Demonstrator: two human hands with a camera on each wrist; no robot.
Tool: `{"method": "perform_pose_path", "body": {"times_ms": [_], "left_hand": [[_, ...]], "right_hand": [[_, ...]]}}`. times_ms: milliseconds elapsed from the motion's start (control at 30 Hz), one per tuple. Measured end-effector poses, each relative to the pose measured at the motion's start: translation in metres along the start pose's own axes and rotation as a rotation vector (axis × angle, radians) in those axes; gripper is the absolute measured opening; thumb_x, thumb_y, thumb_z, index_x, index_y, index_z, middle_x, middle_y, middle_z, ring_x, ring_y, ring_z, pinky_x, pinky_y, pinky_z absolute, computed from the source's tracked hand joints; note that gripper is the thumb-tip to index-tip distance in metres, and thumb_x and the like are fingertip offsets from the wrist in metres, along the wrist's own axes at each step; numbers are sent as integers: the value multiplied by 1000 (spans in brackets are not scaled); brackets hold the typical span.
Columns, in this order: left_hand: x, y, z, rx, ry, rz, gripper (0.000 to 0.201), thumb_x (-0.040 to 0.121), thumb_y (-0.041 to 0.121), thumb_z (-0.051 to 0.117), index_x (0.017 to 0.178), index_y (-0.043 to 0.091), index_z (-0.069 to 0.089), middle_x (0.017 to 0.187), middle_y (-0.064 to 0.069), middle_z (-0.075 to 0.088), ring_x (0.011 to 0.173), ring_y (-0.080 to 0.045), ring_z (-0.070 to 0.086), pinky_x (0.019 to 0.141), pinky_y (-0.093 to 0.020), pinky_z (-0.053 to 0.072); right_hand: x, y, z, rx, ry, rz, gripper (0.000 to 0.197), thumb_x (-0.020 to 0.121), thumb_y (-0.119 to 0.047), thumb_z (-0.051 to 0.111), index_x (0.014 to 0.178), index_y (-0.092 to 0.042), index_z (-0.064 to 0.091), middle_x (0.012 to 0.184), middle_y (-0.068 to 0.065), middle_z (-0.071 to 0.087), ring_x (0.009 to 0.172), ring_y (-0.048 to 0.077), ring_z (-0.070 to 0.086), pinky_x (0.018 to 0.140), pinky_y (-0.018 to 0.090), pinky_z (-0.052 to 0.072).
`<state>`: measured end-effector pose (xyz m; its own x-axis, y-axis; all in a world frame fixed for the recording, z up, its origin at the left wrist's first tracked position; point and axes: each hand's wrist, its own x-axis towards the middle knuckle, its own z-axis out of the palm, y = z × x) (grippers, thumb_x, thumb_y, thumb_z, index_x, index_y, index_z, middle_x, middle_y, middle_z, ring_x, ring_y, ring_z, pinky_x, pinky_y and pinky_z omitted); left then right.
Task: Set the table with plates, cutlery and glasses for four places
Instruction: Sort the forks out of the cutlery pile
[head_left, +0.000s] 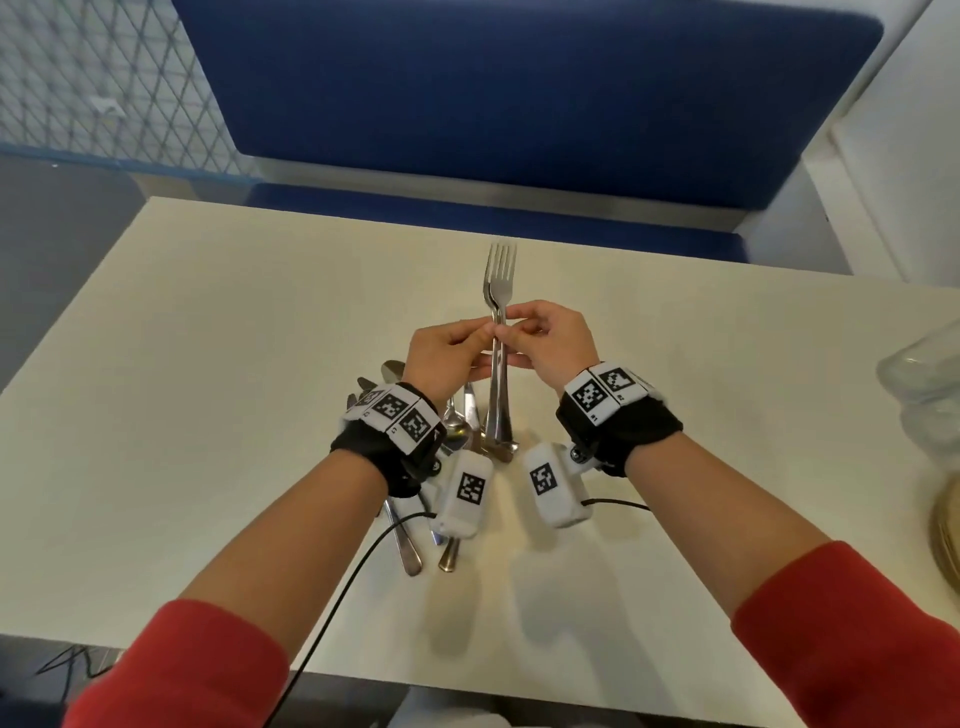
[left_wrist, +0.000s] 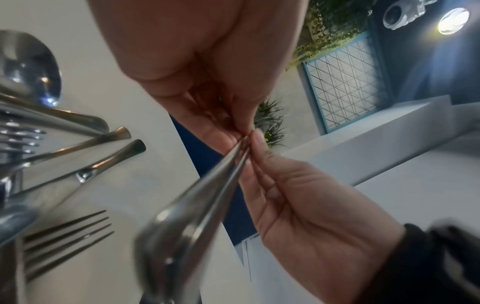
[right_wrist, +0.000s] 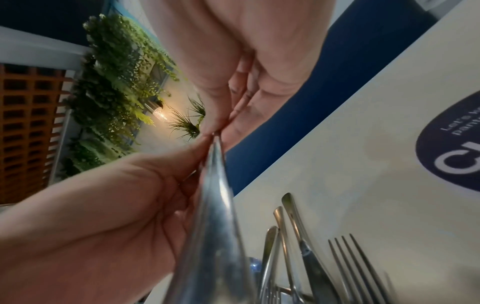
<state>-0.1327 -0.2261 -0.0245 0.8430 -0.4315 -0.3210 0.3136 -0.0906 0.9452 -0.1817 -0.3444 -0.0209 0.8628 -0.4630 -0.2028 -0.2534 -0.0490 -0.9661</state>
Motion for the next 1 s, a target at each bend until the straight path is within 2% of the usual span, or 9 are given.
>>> {"method": "perform_pose_path", "body": {"times_ms": [167, 333, 433, 500, 633, 767, 833, 900, 1000], "left_hand": [[-7, 2, -4, -37, -49, -54, 24, 92, 12, 59, 113, 2, 65, 81, -7, 69, 56, -3, 66, 59, -14, 56], [-12, 0, -7, -130, -145, -151, 23, 92, 9, 57, 113, 2, 64, 72, -1, 71, 56, -5, 67, 59, -16, 57], [-10, -4, -9, -97, -131, -138, 23, 90, 7, 59, 111, 0, 65, 74, -5, 72, 58, -8, 69, 62, -18, 59], [-8, -5, -13, -45, -113, -124, 21, 88, 6, 63, 107, -1, 67, 65, -4, 72, 54, -8, 68, 58, -18, 58], [-3, -1, -30, 183, -61, -38, 14, 81, 13, 73, 94, 8, 74, 63, 2, 72, 50, -4, 65, 52, -15, 53], [4, 1, -71, 356, 14, 37, 4, 77, 22, 77, 77, 25, 76, 74, -5, 73, 59, -14, 63, 63, -28, 58], [7, 1, -97, 498, 38, 36, 1, 78, 22, 76, 78, 23, 76, 73, -1, 73, 60, -13, 63, 64, -24, 58], [7, -6, -118, 707, 9, 28, 9, 78, 24, 76, 83, 17, 76, 73, 5, 70, 61, -7, 61, 59, -16, 51], [5, -19, -131, 952, -55, 32, 17, 80, 30, 73, 86, 14, 76, 82, 1, 71, 75, -10, 61, 66, -20, 46]], "right_hand": [[-8, 6, -1, 69, 19, 20, 20, 80, -11, 73, 99, -11, 66, 73, 5, 65, 69, 17, 67, 74, 31, 60], [-15, 6, -2, 29, -111, 111, 33, 89, -18, 63, 119, -6, 61, 85, 1, 65, 85, 17, 66, 75, 25, 58], [-19, 6, 4, -19, -228, 145, 29, 97, -18, 48, 120, -5, 59, 100, 9, 65, 92, 24, 66, 77, 35, 58], [-22, 7, 9, -31, -228, 161, 28, 99, -17, 44, 120, -5, 59, 99, 13, 65, 85, 27, 67, 77, 40, 58], [-25, 8, 21, 74, -177, 223, 26, 98, -14, 46, 115, -1, 60, 81, 8, 64, 59, 14, 64, 57, 23, 57], [-23, 6, 41, -67, -116, 165, 23, 99, -13, 44, 111, -2, 61, 73, 2, 64, 48, 4, 54, 50, 14, 47], [-25, 8, 51, -144, -58, 155, 24, 99, -11, 41, 110, -1, 60, 68, 1, 61, 46, 4, 48, 45, 12, 42], [-27, 12, 60, -243, -7, 163, 25, 100, -13, 39, 109, -2, 60, 67, -1, 57, 50, 7, 46, 47, 14, 40], [-35, 23, 75, -352, 51, 197, 27, 100, -17, 38, 109, -6, 60, 68, -5, 55, 59, 7, 48, 64, 25, 43]]}}
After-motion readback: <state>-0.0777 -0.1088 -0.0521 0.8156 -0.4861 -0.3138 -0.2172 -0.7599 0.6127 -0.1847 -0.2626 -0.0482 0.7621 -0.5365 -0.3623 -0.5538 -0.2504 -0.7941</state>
